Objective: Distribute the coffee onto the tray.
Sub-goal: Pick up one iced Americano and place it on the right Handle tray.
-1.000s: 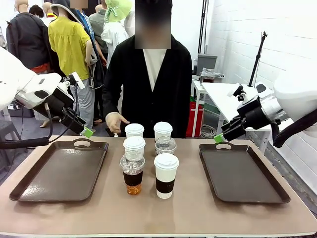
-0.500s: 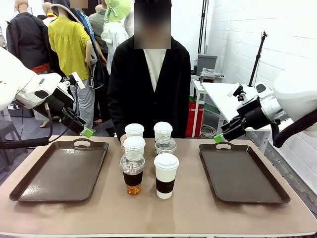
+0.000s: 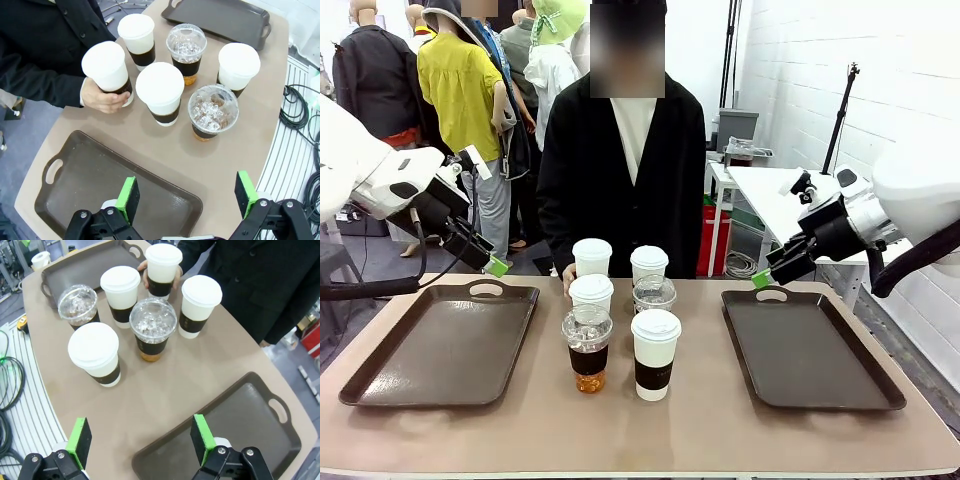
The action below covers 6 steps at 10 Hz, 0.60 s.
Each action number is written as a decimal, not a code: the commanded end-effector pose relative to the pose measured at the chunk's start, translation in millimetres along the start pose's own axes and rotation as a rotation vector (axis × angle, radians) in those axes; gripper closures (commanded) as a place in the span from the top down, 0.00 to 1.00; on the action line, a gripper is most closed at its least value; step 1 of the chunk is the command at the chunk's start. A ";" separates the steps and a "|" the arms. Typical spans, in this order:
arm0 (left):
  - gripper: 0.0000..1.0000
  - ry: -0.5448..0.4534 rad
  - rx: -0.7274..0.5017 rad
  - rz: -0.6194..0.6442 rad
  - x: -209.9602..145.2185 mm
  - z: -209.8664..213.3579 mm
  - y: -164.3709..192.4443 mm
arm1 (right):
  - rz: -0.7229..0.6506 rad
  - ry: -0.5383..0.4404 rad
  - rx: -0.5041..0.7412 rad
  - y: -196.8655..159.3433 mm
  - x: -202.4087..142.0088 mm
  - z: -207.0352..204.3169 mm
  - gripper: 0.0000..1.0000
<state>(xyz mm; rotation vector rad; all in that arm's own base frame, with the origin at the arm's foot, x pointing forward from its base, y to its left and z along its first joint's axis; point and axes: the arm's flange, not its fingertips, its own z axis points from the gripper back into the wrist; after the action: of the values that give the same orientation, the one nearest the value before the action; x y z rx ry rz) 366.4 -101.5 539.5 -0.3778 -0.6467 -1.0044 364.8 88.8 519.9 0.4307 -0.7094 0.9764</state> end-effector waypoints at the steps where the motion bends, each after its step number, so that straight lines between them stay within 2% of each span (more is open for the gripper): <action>1: 1.00 -0.001 -0.008 -0.007 -0.7 1.0 2.0 | 0.000 0.000 0.000 0.0 0.0 0.0 1.00; 3: 1.00 -0.001 -0.008 -0.007 -0.7 1.0 2.0 | 0.034 0.069 0.029 -17.8 12.5 -3.2 1.00; 6: 1.00 -0.001 -0.008 -0.007 -0.7 1.0 2.0 | 0.076 0.229 0.061 -66.0 36.5 -21.4 1.00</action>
<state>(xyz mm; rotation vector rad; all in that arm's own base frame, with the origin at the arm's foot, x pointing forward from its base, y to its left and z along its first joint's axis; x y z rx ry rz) 366.4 -101.7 539.7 -0.3770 -0.6465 -1.0048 417.3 91.7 521.8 0.3806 -0.5497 1.0419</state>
